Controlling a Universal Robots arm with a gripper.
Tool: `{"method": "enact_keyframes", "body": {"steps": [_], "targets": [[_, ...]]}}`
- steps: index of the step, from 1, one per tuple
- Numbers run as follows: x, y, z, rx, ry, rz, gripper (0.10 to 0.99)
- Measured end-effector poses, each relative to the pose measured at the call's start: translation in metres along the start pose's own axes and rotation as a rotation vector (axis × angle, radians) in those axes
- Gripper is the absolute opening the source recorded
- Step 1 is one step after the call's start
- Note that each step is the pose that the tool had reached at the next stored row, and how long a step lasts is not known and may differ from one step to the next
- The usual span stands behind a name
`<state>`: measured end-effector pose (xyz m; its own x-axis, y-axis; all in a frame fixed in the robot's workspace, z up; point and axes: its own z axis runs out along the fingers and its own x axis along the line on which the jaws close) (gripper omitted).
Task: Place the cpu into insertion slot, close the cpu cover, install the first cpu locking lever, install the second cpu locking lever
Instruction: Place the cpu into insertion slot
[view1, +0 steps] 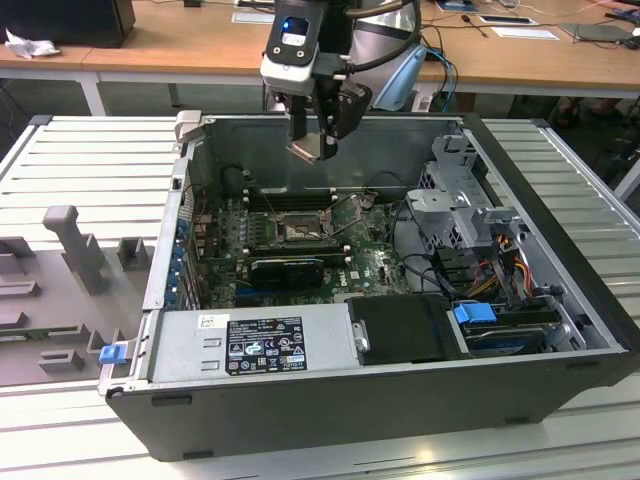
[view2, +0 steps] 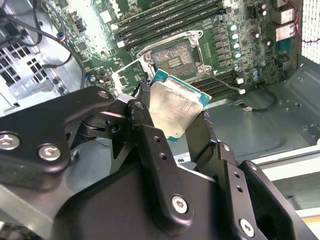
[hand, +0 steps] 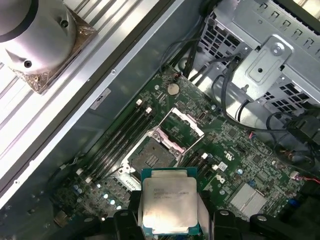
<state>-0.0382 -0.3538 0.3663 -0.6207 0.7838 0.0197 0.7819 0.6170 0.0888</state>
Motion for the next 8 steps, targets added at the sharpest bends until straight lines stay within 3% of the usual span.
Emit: {"method": "enact_keyframes", "body": {"steps": [8], "targets": [[-0.0001, -0.0001, 0.001, -0.003, -0.0136, 0.153, 0.525]]}}
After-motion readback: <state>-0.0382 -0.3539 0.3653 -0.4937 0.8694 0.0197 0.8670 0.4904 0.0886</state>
